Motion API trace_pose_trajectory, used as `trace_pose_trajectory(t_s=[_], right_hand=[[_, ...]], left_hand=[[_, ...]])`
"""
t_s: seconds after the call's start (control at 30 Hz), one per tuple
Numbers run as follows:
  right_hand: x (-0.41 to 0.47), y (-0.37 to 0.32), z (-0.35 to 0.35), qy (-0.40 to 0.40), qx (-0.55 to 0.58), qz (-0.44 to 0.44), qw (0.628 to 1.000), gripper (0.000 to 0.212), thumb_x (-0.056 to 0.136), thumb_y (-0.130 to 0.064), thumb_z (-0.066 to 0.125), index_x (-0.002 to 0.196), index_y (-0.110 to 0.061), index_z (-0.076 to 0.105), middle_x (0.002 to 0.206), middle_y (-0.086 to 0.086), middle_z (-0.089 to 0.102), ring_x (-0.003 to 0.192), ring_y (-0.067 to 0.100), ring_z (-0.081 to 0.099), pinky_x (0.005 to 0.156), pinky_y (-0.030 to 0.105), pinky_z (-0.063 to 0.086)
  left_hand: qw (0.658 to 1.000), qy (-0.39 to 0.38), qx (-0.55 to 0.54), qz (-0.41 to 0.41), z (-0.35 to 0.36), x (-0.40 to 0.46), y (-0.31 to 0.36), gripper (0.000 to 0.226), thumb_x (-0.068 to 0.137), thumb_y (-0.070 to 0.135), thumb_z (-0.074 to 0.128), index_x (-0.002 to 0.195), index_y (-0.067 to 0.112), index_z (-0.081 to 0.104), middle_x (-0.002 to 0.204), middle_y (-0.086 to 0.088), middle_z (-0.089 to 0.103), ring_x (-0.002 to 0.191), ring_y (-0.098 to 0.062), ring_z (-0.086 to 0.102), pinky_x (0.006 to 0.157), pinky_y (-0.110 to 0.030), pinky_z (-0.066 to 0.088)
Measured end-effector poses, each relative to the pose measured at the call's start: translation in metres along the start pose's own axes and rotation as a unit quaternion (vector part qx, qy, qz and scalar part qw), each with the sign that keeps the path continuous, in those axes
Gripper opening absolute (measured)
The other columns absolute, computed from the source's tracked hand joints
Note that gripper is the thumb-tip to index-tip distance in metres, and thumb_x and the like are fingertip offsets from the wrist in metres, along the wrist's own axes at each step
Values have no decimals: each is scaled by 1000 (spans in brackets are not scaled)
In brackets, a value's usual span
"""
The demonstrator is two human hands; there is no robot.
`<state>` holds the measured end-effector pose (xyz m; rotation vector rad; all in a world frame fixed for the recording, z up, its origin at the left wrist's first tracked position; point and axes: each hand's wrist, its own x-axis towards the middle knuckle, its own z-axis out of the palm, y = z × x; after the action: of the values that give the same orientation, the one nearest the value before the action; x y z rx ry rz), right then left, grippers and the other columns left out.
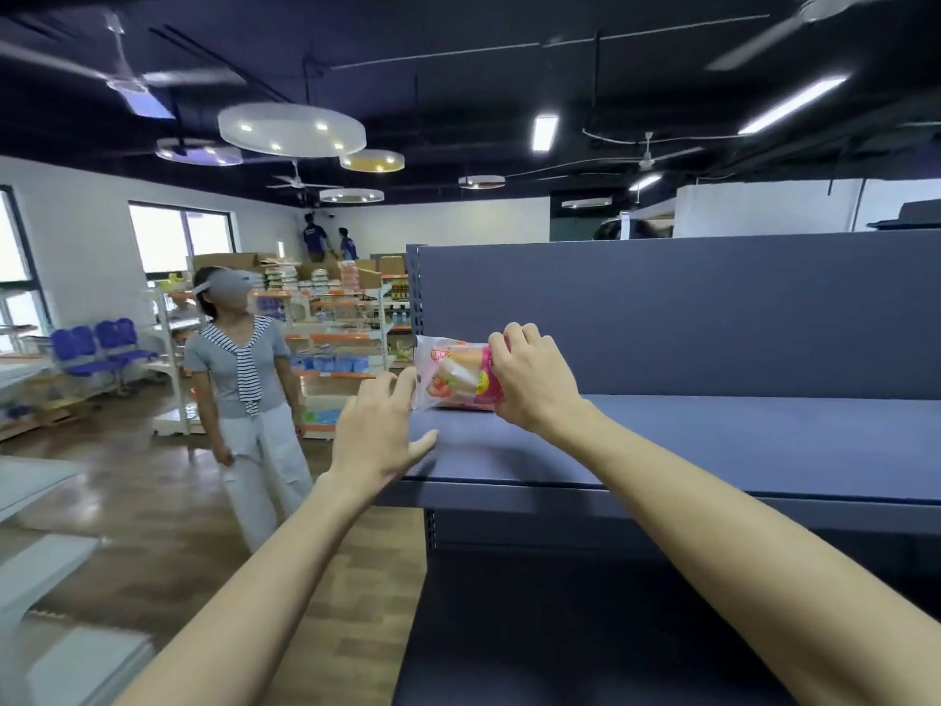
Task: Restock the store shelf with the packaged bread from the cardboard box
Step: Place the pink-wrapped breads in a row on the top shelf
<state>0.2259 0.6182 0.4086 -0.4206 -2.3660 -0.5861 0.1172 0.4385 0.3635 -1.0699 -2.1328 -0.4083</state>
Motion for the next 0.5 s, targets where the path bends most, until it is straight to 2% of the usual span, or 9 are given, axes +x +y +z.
trace_pose_trajectory(t_s=[0.2, 0.37, 0.5], right_hand=[[11, -6, 23, -39, 39, 36, 998, 49, 72, -19, 74, 112, -12, 48, 112, 8, 51, 100, 28, 48, 69, 33, 27], [18, -7, 50, -68, 55, 41, 995, 57, 77, -25, 72, 125, -11, 45, 123, 9, 49, 110, 29, 46, 73, 31, 28], [28, -6, 66, -70, 73, 42, 994, 64, 79, -38, 72, 130, -10, 44, 127, 9, 49, 115, 29, 45, 80, 33, 35]], left_hand=[[993, -34, -59, -97, 23, 15, 15, 72, 80, 63, 63, 129, 12, 45, 116, -8, 55, 106, -28, 53, 84, -37, 46], [990, -3, -68, -120, 43, 6, 21, 63, 82, 65, 56, 119, 13, 52, 109, -7, 58, 102, -27, 55, 84, -37, 44], [988, -5, -78, -131, 50, 7, 16, 63, 82, 61, 56, 124, 15, 51, 115, -7, 56, 107, -27, 53, 88, -38, 44]])
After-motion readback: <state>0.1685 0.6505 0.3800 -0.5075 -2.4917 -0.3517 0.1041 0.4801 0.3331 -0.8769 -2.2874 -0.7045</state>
